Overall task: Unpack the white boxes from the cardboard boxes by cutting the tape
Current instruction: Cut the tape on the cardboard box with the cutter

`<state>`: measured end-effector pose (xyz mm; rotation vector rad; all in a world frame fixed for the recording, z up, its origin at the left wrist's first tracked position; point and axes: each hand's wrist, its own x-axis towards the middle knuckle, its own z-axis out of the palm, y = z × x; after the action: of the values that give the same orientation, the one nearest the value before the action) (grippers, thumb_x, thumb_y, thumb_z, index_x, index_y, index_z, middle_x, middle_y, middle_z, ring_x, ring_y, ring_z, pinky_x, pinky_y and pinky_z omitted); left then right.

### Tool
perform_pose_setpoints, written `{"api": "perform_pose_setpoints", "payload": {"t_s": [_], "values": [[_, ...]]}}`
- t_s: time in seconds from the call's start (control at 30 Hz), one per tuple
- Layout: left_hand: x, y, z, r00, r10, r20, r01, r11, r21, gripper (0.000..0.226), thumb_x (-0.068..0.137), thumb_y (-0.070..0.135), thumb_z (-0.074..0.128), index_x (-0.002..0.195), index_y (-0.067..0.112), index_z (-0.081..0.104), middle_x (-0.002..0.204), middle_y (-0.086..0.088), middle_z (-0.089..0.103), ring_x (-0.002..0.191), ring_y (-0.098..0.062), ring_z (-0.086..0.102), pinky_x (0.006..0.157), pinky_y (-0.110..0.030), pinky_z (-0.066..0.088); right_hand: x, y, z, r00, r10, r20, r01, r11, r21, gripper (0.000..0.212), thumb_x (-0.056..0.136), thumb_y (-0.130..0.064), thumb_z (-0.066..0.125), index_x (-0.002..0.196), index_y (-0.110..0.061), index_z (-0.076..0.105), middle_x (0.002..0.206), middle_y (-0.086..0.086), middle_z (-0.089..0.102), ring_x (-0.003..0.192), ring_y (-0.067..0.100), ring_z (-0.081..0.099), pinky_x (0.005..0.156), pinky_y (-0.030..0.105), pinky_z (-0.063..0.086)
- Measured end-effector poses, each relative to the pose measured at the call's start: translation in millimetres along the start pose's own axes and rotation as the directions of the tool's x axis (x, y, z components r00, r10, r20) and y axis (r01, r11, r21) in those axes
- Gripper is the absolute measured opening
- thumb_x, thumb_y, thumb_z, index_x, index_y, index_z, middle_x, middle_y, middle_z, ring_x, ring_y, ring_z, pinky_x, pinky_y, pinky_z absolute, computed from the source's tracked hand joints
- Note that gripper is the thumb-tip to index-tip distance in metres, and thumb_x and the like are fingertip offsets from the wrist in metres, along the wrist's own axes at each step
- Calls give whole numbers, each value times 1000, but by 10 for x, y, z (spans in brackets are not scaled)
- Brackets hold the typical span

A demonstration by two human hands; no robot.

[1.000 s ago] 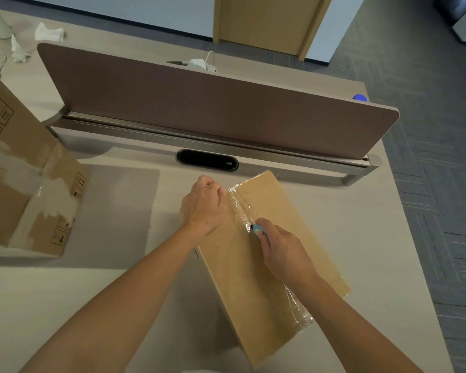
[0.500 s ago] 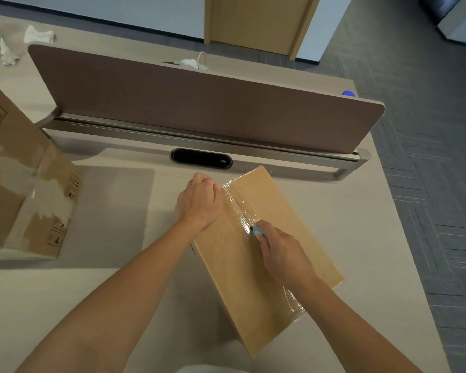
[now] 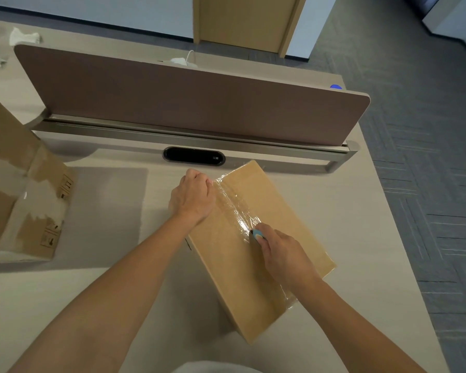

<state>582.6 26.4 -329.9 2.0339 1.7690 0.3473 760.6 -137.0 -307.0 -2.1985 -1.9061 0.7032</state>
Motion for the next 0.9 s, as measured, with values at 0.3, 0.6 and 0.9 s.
{"api": "perform_pose_setpoints", "payload": {"t_s": [0.3, 0.6, 0.9], "values": [[7, -8, 34, 999, 28, -22, -28, 1000, -3, 35, 103, 35, 34, 104, 16, 63, 122, -1, 54, 100, -24, 57, 80, -39, 45, -164, 67, 20, 1000, -11, -16, 11, 999, -36, 26, 106, -31, 34, 128, -26, 48, 96, 3, 64, 81, 34, 61, 72, 43, 52], [11, -38, 70, 995, 98, -25, -97, 994, 40, 25, 100, 47, 38, 96, 24, 47, 114, -3, 54, 102, -29, 54, 79, -41, 45, -275, 93, 12, 999, -19, -29, 16, 994, -107, 31, 106, -29, 33, 132, -20, 48, 90, 6, 62, 76, 34, 61, 70, 42, 51], [23, -18, 78, 997, 71, 37, -75, 993, 96, 48, 101, 52, 32, 139, 26, 47, 139, -6, 51, 121, -30, 51, 91, -46, 44, -597, 259, 5, 999, 10, -39, -12, 999, -50, 27, 106, -31, 36, 129, -24, 48, 94, 5, 64, 81, 33, 62, 71, 42, 50]]}}
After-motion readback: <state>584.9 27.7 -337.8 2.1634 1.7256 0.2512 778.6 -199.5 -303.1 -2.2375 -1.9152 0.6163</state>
